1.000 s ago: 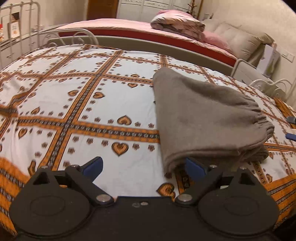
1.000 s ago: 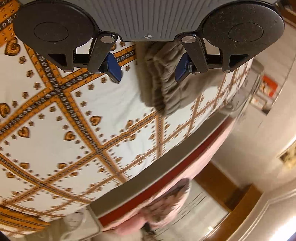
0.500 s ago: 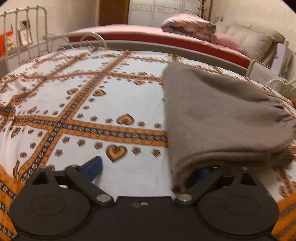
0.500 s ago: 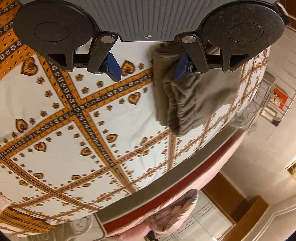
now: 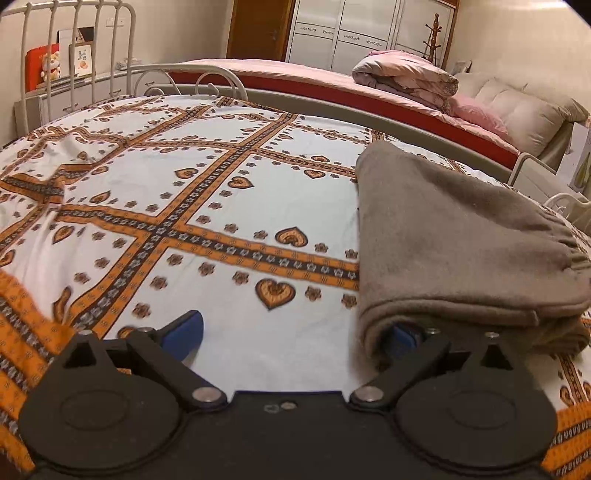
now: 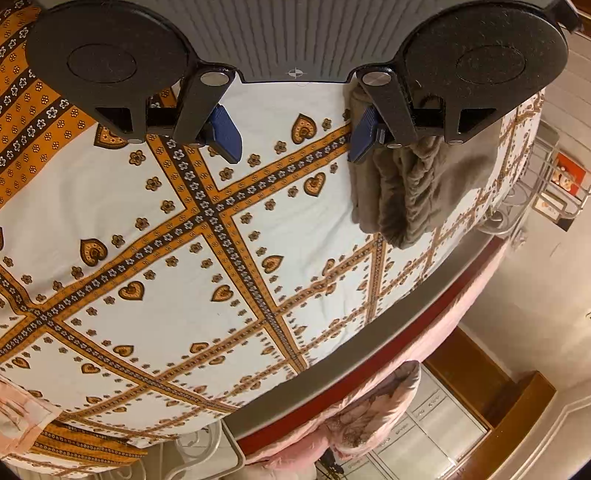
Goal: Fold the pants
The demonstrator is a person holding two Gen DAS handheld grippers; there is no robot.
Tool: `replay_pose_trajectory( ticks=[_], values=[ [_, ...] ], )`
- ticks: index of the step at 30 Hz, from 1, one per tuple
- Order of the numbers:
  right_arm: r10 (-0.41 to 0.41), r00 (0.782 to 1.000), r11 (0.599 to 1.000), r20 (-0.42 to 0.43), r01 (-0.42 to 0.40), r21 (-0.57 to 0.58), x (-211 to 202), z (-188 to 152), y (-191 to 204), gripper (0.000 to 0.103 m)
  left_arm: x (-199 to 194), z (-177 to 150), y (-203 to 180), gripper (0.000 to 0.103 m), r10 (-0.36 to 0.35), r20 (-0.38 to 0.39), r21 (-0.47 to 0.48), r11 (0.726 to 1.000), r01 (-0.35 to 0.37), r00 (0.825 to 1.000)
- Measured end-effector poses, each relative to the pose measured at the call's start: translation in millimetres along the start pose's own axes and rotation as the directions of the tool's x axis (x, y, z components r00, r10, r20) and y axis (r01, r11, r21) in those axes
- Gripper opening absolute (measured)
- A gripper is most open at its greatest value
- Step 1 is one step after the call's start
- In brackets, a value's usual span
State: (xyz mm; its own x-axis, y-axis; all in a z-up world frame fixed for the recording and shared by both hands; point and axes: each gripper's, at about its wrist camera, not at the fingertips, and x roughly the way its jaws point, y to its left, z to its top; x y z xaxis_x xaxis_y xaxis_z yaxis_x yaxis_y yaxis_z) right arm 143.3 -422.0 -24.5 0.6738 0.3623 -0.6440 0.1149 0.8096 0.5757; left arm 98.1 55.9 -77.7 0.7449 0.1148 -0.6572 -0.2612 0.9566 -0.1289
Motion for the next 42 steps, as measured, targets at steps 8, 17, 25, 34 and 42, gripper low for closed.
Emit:
replay_pose_trajectory(
  ticks=[8,17,25,34,42],
  values=[
    [0.096,0.995,0.991,0.001,-0.096,-0.092,7,-3,36,0.065,-31,3,35,0.081,0.086,0.067,-0.156,0.985,-0.074,0.994],
    [0.127,0.987,0.974,-0.096,-0.143,-0.177,60,-15,84,0.065,-9,22,0,0.091,-0.045,0.072,-0.041,0.998,0.048,0.996],
    [0.064,0.993,0.99,-0.099,-0.076,-0.119,65,-11,68,0.066,-3,34,9,0.09,-0.043,0.026,-0.096,0.994,0.045,0.999],
    [0.154,0.985,0.986,-0.082,-0.159,-0.057,67,16,59,0.076,34,98,13,0.092,-0.204,-0.096,-0.017,0.979,0.203,0.974],
    [-0.001,0.981,0.953,-0.194,-0.058,-0.297,118,4,90,0.087,79,94,-8,0.097,-0.192,-0.211,0.101,0.971,0.217,0.958]
  ],
)
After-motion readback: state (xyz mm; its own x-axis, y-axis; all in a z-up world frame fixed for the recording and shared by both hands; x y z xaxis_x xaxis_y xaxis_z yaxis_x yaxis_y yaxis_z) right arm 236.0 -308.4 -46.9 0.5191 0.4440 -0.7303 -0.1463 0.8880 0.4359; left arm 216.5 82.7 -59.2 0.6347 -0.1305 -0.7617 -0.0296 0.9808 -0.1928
